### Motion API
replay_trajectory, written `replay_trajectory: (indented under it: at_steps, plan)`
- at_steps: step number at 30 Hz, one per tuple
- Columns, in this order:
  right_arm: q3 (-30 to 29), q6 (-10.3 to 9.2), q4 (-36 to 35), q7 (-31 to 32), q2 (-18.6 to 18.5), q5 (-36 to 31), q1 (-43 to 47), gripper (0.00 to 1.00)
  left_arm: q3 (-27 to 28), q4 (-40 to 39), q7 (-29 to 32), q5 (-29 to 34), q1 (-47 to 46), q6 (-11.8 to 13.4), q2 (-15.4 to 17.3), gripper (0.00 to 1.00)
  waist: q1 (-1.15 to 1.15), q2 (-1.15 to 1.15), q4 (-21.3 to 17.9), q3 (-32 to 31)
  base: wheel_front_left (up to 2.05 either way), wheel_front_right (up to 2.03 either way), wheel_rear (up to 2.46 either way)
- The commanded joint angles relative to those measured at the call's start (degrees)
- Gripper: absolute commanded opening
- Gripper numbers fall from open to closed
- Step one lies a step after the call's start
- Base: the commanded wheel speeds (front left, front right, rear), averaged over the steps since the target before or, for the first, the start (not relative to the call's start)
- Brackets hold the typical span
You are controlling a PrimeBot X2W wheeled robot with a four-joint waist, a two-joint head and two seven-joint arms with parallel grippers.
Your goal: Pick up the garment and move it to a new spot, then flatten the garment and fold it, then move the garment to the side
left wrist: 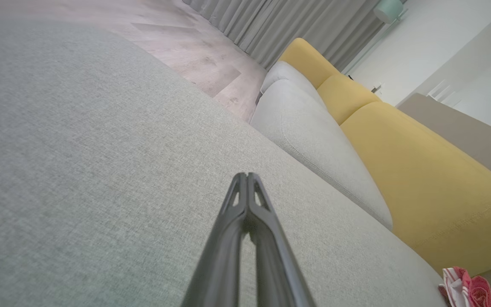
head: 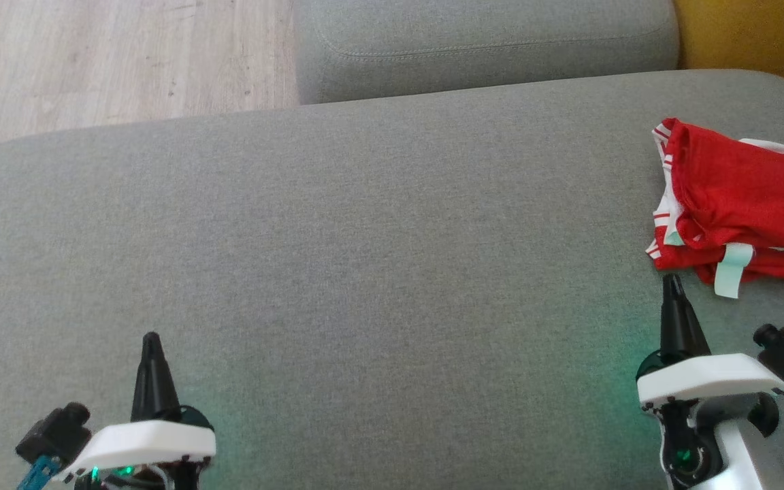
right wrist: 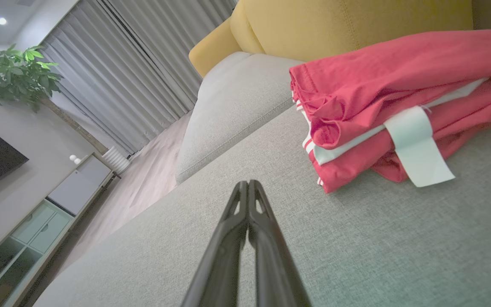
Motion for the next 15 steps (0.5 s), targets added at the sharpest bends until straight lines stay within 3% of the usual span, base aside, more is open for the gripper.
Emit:
replay_trajectory:
  at_steps: [1,15]
  plan:
    - [0.0,-0.01,-2.2,0.2,-0.1,1.4,-2.0,0.00,1.1,-2.0,0.4,-1.1,-2.6,-0.3,0.2,0.00,0.00,0.00,0.0,0.0,0.00,0.00,0.00]
    - [-1.0,-0.02,-3.4,2.5,-0.2,10.1,-1.6,0.00,2.2,-2.4,2.7,-8.7,-2.8,-0.6,0.2,0.00,0.00,0.00,0.2,-0.3,0.00,0.00,0.00]
